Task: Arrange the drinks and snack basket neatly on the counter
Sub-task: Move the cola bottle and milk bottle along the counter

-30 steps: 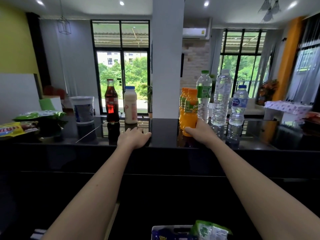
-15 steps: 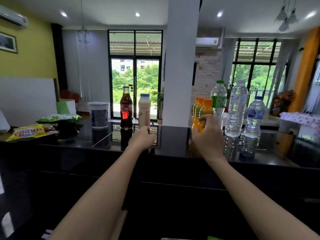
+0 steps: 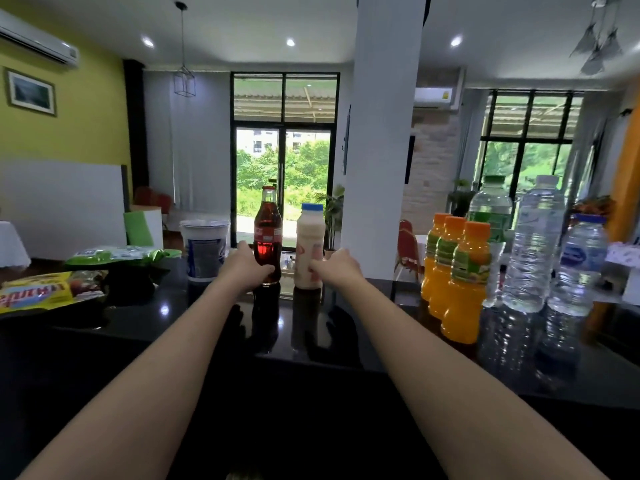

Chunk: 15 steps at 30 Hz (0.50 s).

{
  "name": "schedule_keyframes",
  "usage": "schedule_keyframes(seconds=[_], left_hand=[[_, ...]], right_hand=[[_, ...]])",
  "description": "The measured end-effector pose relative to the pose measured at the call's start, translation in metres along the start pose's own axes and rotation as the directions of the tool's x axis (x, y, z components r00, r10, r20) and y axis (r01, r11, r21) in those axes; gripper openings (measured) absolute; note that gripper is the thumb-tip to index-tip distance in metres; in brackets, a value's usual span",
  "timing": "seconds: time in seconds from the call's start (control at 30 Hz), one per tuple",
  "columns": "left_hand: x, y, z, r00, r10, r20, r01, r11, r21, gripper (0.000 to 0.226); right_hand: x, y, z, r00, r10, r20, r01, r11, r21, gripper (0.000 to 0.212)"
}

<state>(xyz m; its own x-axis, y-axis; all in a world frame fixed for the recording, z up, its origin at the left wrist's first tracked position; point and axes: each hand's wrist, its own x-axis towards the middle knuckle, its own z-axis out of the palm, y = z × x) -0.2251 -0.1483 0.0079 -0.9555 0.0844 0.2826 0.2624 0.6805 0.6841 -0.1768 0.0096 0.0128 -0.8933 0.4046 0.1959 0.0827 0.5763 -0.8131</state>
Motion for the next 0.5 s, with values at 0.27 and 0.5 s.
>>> schedule_keyframes(seconds=[0.27,0.5], left_hand=[[0.043,-0.033,0.029,1.000,-0.019,0.013,0.019,1.000,0.023,0.064],[0.052,-0.034,0.030,0.998,0.063,0.011,-0.064,0.993,0.103,0.054]], right_hand=[[0.038,0.015,0.043,1.000,-0.005,-0.030,0.003,0.997,-0.077,0.076],[0.043,0.021,0.037,0.999,-0.036,0.009,0.037,0.994,-0.101,0.064]])
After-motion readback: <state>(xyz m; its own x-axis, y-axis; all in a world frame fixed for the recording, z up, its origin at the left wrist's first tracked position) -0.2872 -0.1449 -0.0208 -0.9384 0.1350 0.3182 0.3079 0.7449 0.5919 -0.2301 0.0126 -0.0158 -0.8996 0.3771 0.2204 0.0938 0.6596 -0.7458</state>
